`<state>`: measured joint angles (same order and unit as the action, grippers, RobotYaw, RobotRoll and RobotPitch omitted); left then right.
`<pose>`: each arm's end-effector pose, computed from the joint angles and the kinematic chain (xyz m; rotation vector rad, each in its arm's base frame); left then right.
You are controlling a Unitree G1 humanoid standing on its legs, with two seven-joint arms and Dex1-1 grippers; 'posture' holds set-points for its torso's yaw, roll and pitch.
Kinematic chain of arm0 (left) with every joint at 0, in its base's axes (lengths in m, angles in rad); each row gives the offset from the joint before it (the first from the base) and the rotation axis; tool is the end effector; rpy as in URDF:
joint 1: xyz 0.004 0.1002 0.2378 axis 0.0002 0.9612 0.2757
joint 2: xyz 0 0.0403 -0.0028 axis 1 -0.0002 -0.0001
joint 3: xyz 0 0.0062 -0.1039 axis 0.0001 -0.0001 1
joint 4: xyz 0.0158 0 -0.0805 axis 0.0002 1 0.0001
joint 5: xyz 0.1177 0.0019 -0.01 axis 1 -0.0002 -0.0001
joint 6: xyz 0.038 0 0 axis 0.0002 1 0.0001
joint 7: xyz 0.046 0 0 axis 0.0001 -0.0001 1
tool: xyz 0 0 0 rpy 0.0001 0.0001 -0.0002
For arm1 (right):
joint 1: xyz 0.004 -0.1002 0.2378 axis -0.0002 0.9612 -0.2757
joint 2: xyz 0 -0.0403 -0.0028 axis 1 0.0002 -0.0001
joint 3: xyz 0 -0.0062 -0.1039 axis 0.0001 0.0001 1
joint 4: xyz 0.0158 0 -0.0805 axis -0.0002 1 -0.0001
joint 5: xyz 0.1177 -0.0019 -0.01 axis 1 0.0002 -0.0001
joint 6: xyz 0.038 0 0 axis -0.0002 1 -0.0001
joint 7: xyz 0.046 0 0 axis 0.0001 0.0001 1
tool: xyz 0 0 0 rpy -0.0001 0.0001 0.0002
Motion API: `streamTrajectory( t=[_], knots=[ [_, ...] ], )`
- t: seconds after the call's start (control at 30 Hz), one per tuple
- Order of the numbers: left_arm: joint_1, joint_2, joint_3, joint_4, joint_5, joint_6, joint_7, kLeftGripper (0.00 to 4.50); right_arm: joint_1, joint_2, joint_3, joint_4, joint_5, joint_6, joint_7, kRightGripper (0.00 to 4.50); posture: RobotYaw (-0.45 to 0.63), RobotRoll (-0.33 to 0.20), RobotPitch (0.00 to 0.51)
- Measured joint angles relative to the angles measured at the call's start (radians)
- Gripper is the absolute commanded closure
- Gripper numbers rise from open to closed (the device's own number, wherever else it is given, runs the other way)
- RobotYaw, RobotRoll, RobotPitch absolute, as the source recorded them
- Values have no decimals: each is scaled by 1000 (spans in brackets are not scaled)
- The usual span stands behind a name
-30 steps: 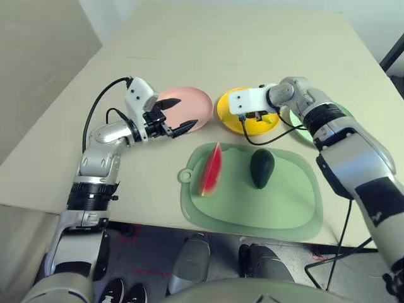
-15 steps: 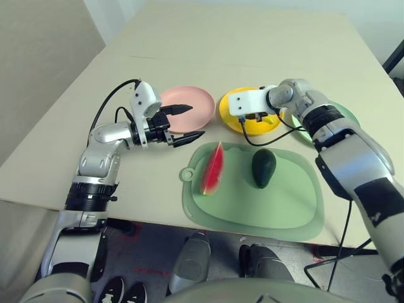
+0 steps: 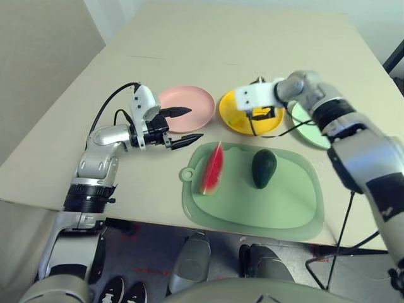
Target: Place the fruits into color-matched plates.
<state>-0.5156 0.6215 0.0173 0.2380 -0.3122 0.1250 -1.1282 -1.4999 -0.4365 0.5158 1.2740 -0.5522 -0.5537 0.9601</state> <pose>0.3046 0.2553 0.1689 0.3463 -0.0074 -1.0454 0.3916 -0.1392 0.2901 -1.5948 0.0601 1.0551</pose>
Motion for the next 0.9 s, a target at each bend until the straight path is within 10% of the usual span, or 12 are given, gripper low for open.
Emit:
streamTrajectory(
  t=[0.17,0.43,0.9],
  knots=[
    [-27,15,0,32,-5,-35,-65,0,13,-84,-2,-197,98,-111,318,30,236,0,127],
    [-32,49,-19,33,-50,-33,-240,0,435,-382,84,-1000,434,104,646,30,207,0,136],
    [-48,48,-40,5,-67,-7,-298,0,507,-303,90,-1203,416,245,622,30,211,0,134]
  ],
)
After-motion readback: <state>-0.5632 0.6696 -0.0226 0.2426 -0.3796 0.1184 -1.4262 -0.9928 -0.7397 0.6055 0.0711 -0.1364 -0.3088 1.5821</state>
